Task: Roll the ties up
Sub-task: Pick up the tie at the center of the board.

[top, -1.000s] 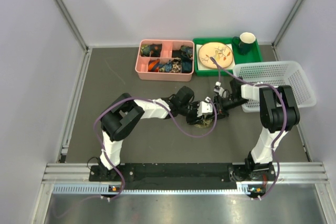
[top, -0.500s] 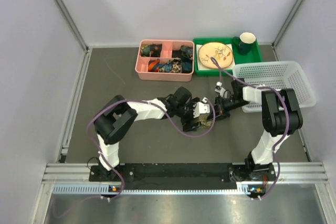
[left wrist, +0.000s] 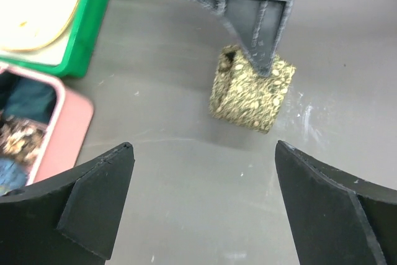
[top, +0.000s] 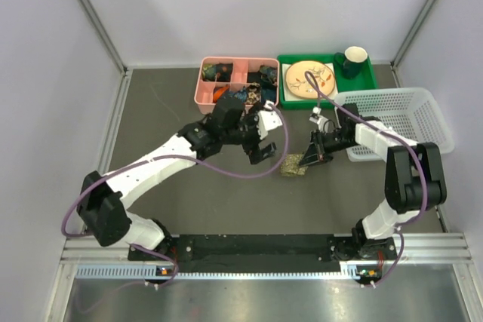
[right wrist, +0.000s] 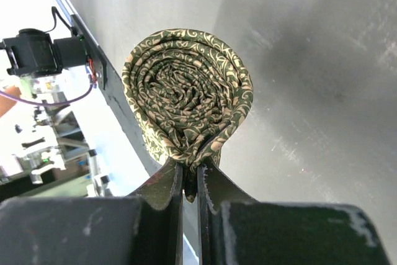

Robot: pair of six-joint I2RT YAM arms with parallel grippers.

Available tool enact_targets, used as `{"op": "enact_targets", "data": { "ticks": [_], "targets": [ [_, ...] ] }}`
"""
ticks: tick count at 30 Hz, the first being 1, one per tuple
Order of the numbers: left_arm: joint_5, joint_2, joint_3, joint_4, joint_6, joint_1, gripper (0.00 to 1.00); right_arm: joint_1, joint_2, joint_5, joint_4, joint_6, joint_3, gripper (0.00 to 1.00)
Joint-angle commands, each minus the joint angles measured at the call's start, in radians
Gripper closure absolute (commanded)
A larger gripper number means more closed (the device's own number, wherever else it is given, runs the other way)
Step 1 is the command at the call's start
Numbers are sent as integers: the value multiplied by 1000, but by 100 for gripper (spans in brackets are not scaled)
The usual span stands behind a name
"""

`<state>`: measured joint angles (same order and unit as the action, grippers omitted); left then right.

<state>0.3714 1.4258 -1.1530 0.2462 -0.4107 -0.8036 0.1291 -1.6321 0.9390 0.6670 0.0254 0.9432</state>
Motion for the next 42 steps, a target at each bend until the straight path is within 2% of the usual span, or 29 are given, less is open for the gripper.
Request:
{"op": "enact_targets", "data": {
  "ticks": [1,4,10,14,21,29,33,38,42],
  "targets": [
    [104,-14,-158,277,93,116,1,7,89,8,66,79,81,100],
    [97,-65,-168,291,130,190,1,9,104,-2,115,105,104,100],
    [0,-228,-51,203,136,250,1,7,132,-2,189,137,140,100],
    [0,-298,-7,271,101,267,1,23,143,3,210,133,164,100],
    [27,-483,107,372,73,368,1,101,130,6,243,137,244,100],
    [0,-848,364,357,0,371,1,214,92,12,168,56,305,100],
    [35,-907,440,344,-66,369,1,256,69,30,140,18,327,100],
    [153,-892,553,174,-141,369,1,273,63,52,105,-53,324,100],
    [254,-802,616,-42,-115,368,1,276,60,47,178,-33,376,100]
  ]
}}
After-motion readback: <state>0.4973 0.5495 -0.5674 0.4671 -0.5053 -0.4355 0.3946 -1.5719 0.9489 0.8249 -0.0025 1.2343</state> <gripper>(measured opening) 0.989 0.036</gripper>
